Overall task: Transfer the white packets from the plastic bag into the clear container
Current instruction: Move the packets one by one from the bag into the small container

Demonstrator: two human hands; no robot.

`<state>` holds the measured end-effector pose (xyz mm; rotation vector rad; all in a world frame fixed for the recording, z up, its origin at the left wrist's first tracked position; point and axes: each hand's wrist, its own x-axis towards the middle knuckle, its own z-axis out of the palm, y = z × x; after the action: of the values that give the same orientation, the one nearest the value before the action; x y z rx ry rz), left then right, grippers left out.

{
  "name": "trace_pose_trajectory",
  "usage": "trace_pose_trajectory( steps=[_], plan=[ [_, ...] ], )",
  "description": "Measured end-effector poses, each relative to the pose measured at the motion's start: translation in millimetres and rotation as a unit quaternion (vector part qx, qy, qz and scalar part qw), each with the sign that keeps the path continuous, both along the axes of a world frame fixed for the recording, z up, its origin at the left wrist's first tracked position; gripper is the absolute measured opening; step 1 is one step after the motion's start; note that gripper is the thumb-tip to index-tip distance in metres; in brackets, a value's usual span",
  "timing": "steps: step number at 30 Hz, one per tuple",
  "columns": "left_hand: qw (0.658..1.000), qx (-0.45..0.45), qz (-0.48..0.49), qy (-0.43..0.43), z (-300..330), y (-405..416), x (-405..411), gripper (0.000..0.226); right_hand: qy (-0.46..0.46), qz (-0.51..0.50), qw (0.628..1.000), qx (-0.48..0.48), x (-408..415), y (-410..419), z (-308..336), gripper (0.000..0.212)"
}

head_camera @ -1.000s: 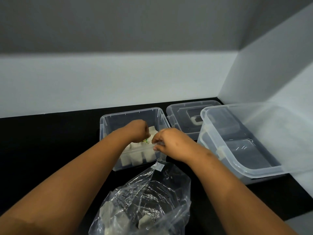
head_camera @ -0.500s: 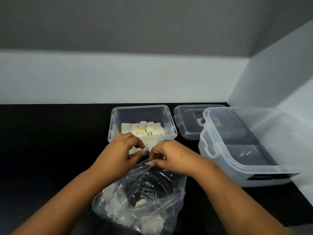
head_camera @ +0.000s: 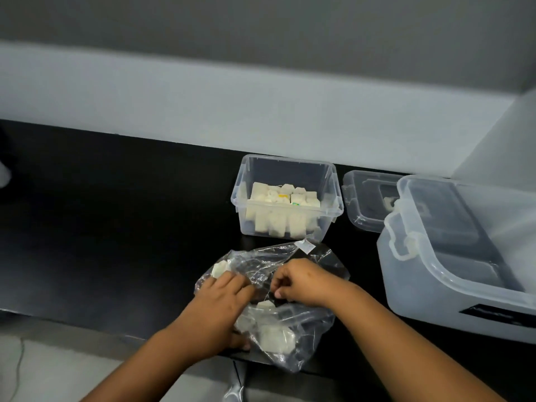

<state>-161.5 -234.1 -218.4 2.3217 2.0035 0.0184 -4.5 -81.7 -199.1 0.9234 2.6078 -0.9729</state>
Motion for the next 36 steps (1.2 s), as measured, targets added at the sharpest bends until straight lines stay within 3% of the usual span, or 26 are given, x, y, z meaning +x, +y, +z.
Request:
trace_pose_trajectory(
  steps=[5, 8, 13, 23, 30, 36],
  plan=[
    [0.999, 0.028, 0.037, -0.008, -8, -7, 5, 0.075, 0.002, 0.041, 0.999, 0.026, -10, -11, -11, 0.028],
    [0.998, 0.036, 0.058, -0.004, -12, -9, 7, 0.069, -0.001, 0.071, 0.996, 0.061, -11, -13, -17, 0.026],
    [0.997, 0.042, 0.067, -0.013, -10, -11, 11, 0.063, -0.004, 0.057, 0.997, 0.057, -8, -15, -20, 0.009],
    [0.996, 0.000, 0.015, -0.087, 29, 7, 31, 0.056, 0.025, -0.041, 0.993, 0.107, 21, -2, -1, 0.011],
    [0.995, -0.101, 0.007, -0.003, 4, 18, 54, 0.084, 0.042, -0.106, 0.987, 0.117, 42, 2, 4, 0.008],
    [0.992, -0.119, 0.024, 0.011, -9, 24, 60, 0.072, 0.061, -0.130, 0.984, 0.102, 50, -5, -2, 0.010]
  ],
)
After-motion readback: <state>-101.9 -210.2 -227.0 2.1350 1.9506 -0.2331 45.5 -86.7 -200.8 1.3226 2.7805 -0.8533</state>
